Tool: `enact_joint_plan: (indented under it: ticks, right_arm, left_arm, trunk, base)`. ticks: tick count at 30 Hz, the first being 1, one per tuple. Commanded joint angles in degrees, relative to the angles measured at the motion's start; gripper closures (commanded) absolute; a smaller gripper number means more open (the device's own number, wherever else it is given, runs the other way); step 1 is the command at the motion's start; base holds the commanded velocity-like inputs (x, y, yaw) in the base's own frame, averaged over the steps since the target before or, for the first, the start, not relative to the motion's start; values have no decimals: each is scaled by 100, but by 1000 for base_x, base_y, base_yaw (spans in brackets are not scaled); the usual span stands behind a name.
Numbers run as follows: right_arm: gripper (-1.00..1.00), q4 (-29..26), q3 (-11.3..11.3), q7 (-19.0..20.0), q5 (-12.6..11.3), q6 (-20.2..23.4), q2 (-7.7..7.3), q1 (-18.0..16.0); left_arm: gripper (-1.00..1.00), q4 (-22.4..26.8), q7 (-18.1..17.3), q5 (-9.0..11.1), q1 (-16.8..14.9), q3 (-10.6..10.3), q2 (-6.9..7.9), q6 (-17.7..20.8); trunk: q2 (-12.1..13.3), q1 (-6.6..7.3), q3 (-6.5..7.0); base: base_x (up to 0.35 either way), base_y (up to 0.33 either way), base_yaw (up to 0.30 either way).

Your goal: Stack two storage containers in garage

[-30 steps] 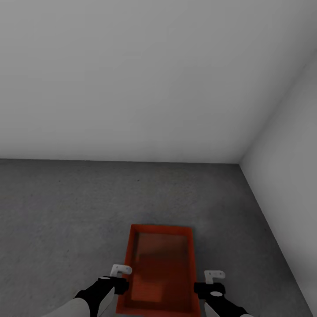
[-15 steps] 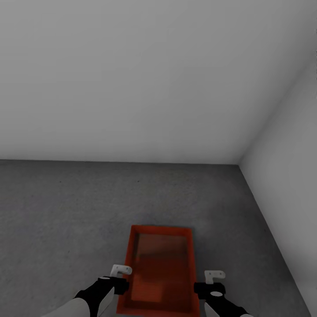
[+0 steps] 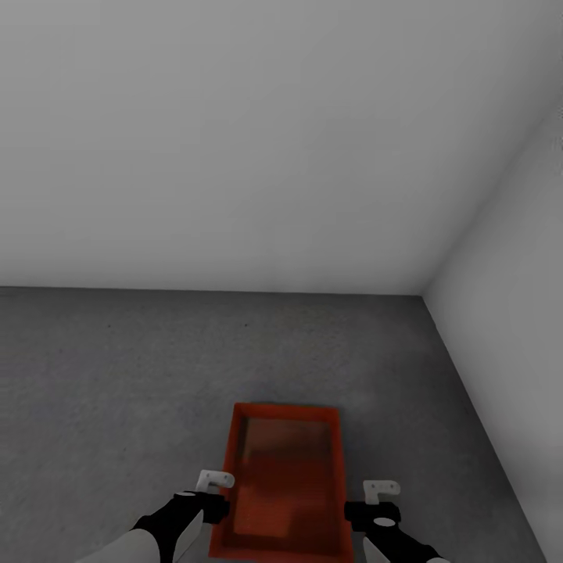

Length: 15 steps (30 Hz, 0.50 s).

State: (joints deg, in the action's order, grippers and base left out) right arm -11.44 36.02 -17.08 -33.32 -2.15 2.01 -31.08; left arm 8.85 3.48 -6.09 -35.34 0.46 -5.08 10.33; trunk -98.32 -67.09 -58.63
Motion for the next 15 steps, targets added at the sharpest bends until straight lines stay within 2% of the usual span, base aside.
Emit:
enact_joint_plan:
  ticks: [1,15]
  right_arm:
    - [-100,1,46,-24,-61,-22,-2,-3]
    - [-100,1,46,-24,-61,-22,-2,-3]
  left_arm:
    - [-100,12,12,-59,1,7,-5,33]
    - [-100,13,13,-58,1,7,-2,30]
  trunk:
    - [40,23,15]
    - [602,331,267]
  base:
    - [0,0,0]
    - [0,0,0]
